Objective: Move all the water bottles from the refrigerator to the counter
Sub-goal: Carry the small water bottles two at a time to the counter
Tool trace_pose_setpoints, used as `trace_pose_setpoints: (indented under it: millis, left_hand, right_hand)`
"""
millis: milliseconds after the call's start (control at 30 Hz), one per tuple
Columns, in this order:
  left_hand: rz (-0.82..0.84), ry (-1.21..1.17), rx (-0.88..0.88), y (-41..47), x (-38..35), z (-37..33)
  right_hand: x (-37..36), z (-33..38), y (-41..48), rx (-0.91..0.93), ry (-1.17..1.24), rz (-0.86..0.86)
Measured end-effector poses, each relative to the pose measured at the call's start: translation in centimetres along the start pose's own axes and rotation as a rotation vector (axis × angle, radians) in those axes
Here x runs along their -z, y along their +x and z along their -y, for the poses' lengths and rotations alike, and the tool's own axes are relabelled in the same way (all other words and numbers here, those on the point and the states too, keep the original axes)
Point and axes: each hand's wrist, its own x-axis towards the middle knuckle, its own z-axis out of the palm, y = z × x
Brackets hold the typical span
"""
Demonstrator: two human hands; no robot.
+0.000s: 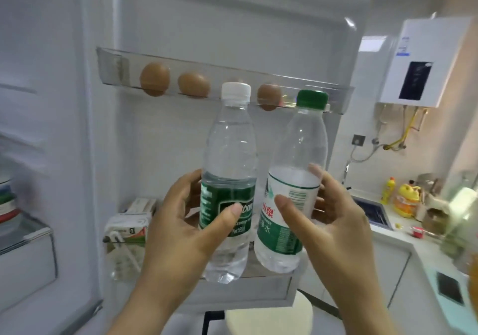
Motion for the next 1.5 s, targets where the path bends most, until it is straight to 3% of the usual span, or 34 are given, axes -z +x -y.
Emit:
trace_pose_setpoints:
  millis: [467, 833, 1233, 1500]
  left_hand:
    - [0.389, -0.246, 0.065, -0.5, -17.0, 1.5]
    - [0.789, -0.51, 0.04, -0.9, -27.2, 1.6]
    - [1.221, -0.785, 0.021, -10.9, -34.1, -3.5]
    - [1.354, -0.894, -0.016, -20.1, -37.4, -9.6]
  right_hand:
    - [15.5, -2.8, -2.5, -0.165, -0.307, -0.321]
    - [21.1, -0.5, -6.2, -0.281, -0.628, -0.724]
    - [25.3, 5.9, -16.6, -0.395, -0.901, -1.131]
    - [30.0, 11.7, -24.0, -0.408, -1.023, -1.282]
